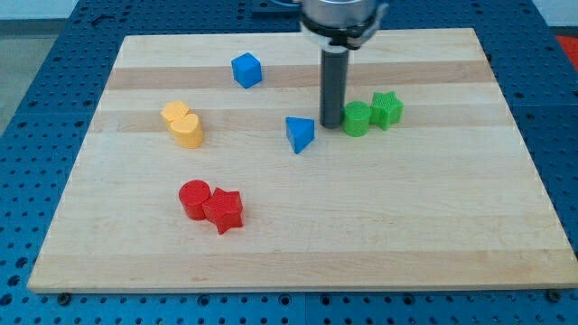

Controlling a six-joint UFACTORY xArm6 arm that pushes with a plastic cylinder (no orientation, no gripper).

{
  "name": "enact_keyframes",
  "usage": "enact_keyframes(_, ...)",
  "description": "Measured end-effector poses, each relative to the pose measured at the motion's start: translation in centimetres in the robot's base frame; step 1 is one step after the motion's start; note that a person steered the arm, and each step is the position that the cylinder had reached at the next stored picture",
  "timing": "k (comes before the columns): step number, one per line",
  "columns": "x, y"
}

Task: Move the blue triangle slightly up

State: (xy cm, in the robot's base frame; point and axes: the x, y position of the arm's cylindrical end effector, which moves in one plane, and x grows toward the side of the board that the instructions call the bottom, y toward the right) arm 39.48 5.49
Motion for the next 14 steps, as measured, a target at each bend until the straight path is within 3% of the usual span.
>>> enact_keyframes(2, 0.8, 3.5)
enact_keyframes(4, 5.0, 3.5)
enact_keyframes(5, 7.1, 2.6)
enact_keyframes(6, 7.8, -2.2)
enact_keyframes(8, 5.1, -9.4)
enact_keyframes(9, 3.0, -10.2)
enact_keyframes(12, 5.9, -8.1)
enact_keyframes(14, 3.3, -6.4)
